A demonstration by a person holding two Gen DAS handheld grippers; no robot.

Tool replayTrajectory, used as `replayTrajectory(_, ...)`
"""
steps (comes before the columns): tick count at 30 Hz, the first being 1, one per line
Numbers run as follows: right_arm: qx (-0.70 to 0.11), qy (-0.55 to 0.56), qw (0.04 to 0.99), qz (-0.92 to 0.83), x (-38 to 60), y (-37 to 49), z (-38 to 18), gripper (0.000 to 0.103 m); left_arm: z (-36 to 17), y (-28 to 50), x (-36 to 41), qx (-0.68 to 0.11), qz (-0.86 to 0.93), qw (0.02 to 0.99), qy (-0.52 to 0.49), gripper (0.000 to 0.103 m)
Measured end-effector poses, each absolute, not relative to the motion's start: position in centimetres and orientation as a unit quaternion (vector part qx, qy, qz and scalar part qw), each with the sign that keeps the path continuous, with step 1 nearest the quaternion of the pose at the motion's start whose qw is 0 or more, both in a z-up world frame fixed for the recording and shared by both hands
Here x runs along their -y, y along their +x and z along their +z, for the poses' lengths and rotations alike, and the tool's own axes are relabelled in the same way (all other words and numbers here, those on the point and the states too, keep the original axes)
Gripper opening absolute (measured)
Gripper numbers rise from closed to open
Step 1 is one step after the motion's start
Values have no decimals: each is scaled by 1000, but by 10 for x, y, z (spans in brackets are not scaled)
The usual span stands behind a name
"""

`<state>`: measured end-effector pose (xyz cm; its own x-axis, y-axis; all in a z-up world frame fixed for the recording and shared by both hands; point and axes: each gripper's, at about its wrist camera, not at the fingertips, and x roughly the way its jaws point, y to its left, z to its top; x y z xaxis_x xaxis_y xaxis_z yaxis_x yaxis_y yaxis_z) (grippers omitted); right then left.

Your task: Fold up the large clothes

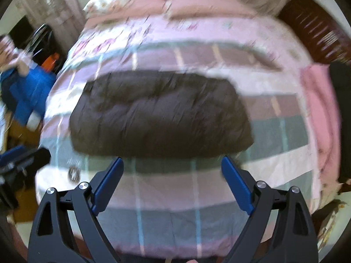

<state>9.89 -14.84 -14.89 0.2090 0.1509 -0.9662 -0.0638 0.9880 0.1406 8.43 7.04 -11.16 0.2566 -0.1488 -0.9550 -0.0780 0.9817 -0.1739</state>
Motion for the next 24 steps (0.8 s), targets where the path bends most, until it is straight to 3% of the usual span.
replayTrajectory(2,-682,38,727,67,171,71,-198,98,-138,63,-80,-639,-26,764,-88,101)
replayTrajectory(5,-764,28,645,-6,226,13,-273,98,-189,20,-110,-692,-1,716,-91,101)
replayTrajectory(13,-872,108,452,-155,369,-150,-392,98,-304,-93,-179,-789,49,551,-267,101)
replayTrajectory(19,-859,223,398,-232,437,-215,-410,98,-305,-114,-176,-792,69,539,-278,101)
replayTrajectory(24,-859,208,425,-197,445,-170,-400,98,-288,-123,-171,-769,103,554,-304,101)
